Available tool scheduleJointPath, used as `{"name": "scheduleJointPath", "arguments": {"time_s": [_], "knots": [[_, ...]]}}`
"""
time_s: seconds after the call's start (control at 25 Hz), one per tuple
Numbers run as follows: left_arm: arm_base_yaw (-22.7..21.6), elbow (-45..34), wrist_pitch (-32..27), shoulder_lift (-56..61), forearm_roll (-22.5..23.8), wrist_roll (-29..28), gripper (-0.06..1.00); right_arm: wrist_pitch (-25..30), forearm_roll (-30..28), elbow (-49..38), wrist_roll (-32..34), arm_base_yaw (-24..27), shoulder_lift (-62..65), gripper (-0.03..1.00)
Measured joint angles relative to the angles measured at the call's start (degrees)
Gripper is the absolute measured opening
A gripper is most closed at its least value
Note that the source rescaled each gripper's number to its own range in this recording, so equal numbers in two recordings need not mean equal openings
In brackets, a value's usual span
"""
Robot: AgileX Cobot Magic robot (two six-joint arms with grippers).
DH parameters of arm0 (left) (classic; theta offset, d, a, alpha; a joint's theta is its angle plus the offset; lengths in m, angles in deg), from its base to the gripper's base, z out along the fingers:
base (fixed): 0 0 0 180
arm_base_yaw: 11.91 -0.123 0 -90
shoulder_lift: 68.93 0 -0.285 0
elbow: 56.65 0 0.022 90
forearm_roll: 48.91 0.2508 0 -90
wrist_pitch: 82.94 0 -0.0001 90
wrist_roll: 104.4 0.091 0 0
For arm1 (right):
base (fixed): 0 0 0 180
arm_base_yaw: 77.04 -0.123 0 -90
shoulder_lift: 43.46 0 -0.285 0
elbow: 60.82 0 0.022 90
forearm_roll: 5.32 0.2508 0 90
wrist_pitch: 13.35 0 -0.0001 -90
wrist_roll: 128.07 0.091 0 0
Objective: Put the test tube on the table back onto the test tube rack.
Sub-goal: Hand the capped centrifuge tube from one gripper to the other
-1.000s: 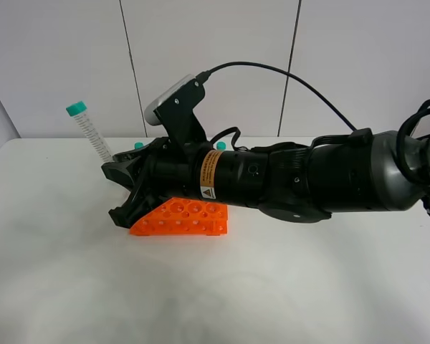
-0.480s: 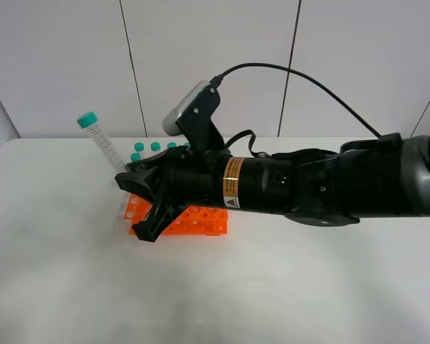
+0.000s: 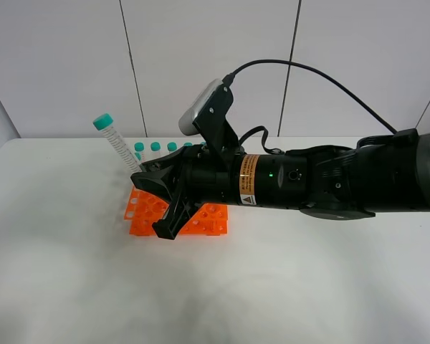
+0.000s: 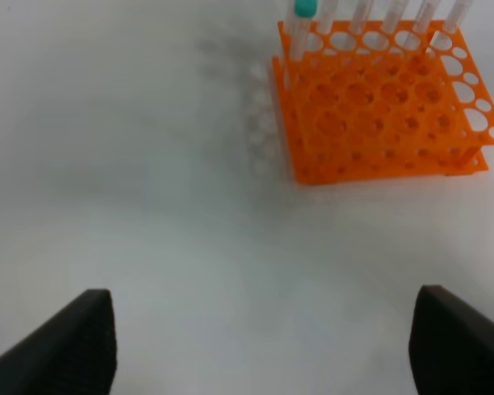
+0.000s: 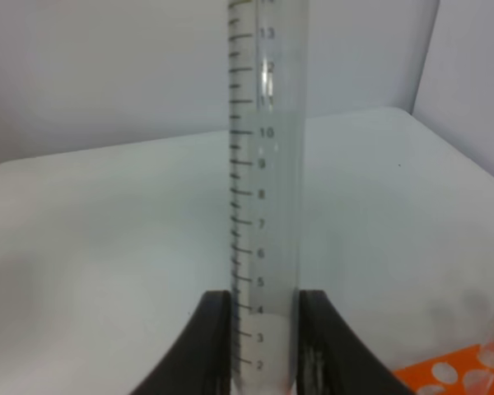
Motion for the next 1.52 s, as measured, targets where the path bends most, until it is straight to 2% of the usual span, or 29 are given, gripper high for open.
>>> {"name": "scheduleJointPath", "arguments": {"time_s": [0.12, 0.4, 0.52, 0.6, 0.8, 0.96, 1.32, 1.4, 1.44, 1.52], "knots": [[1.16, 2.97, 0.02, -4.81, -0.46, 0.07, 0.84, -0.54, 0.0, 0.0, 0.0, 0.0, 0.0, 0.01], [14.35, 4.55, 1.5, -11.8, -1.59, 1.44, 0.84, -2.08, 0.67, 0.0, -0.75, 0.0, 0.0, 0.01], [17.24, 4.55, 5.42, -14.61, -2.82, 2.3, 0.84, -4.39, 0.67, 0.0, -0.69, 0.0, 0.0, 0.01], [17.79, 4.55, 8.34, -16.85, -5.38, 4.44, 0.84, -5.09, 0.61, 0.0, -0.25, 0.0, 0.0, 0.01], [17.78, 6.74, 11.41, -23.42, -10.96, 10.75, 0.84, -5.61, 0.25, 0.0, 0.03, 0.0, 0.0, 0.01], [17.78, 9.3, 14.57, -28.67, -11.75, 13.87, 0.84, -5.61, 0.19, 0.0, 0.03, 0.0, 0.0, 0.01], [17.78, 11.55, 18.95, -37.5, -12.45, 15.16, 0.84, -5.61, -0.09, 0.0, 0.03, 0.0, 0.0, 0.01], [17.78, 11.55, 19.89, -38.52, -13.97, 16.29, 0.84, -5.61, -0.15, 0.0, 0.03, 0.0, 0.0, 0.01], [17.78, 11.55, 21.46, -38.95, -16.64, 18.1, 0.84, -5.61, -0.19, 0.0, 0.03, 0.0, 0.0, 0.01], [17.78, 11.55, 23.23, -38.97, -19.01, 19.68, 0.84, -5.61, -0.19, 0.0, 0.03, 0.0, 0.0, 0.01]]}}
